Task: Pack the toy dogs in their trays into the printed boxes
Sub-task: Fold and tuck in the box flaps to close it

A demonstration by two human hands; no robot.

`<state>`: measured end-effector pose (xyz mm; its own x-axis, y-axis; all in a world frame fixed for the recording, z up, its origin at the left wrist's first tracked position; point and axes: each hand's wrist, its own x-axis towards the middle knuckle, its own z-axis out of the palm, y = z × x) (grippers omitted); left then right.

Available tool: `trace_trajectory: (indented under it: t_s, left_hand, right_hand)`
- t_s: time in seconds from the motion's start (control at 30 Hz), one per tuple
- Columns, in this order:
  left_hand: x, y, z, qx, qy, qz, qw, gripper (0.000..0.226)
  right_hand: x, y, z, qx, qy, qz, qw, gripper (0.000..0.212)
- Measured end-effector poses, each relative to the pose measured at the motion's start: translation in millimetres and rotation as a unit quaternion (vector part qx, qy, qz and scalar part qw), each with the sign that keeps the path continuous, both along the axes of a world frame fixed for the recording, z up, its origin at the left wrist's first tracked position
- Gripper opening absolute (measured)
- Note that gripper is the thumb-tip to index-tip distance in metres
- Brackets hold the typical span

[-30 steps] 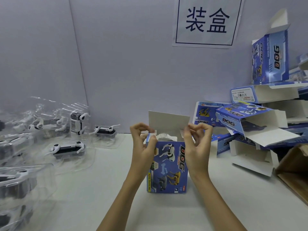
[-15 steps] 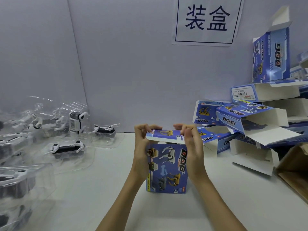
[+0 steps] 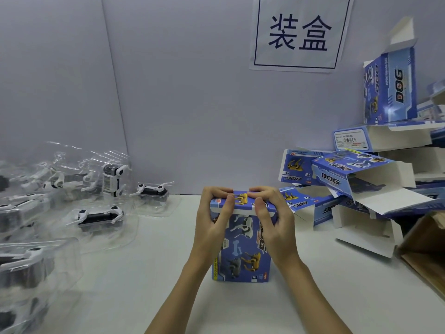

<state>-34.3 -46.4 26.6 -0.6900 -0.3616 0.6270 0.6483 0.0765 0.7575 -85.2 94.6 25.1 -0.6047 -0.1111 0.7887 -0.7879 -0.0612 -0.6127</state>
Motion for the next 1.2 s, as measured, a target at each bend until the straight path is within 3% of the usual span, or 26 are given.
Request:
trace_trajectory:
  t_s: [0.1,0.27,0.33,0.4,0.47,0.5,0.6,0.7,0.83,0.93,1.03,1.2]
  left_hand:
    - [-1,2,1,0.011,0.004,0.024,1.0,0.038]
    - [-7,-1,-3,-0.023,-0.003,0.04,0.999,0.056]
    - [-8,-2,-8,-0.023,-0.023,0.035,0.999,0.049]
    - [-6,-3,-12,-0.056,-0.031,0.132,0.989,0.041]
    - [-4,-3,-13,-0.143,-0.044,0.248,0.957,0.047]
    - [-2,0,-11,-0.202,-0.053,0.272,0.939,0.057]
    - [3,8,-5,-0.352,-0.1,0.269,0.891,0.118]
    - [5,3,-1,-0.401,-0.112,0.252,0.873,0.145]
    - [5,-10,2,-0.361,-0.09,0.237,0.898,0.132]
    - [3,-19,-2,-0.414,-0.05,0.235,0.878,0.127]
    - [3,-25,-5,-0.445,-0.028,0.221,0.867,0.129]
    - [2,-21,-7,-0.465,-0.001,0.203,0.862,0.131]
  right_hand:
    - [1,-3,-2,-0.004,-0.003,0.003,1.0,0.025]
    - [-3,1,-3,0.01,-0.019,-0.003,1.0,0.021]
    - [-4,2,1,0.029,-0.022,-0.041,0.998,0.027]
    - [-4,-1,5,0.011,-0.017,-0.095,0.995,0.03]
    - [-2,-6,7,-0.043,-0.043,-0.131,0.99,0.03]
    - [-1,-8,8,-0.08,-0.077,-0.129,0.985,0.032]
    - [3,-15,5,-0.161,-0.197,-0.053,0.966,0.037]
    - [6,-19,3,-0.124,-0.237,0.026,0.963,0.038]
    - [-1,-2,11,0.031,-0.17,0.052,0.984,0.044]
    - [-6,7,14,0.112,-0.162,0.083,0.977,0.041]
    - [-3,1,11,0.091,-0.18,0.141,0.969,0.033]
    - [0,-5,8,0.016,-0.13,0.085,0.988,0.021]
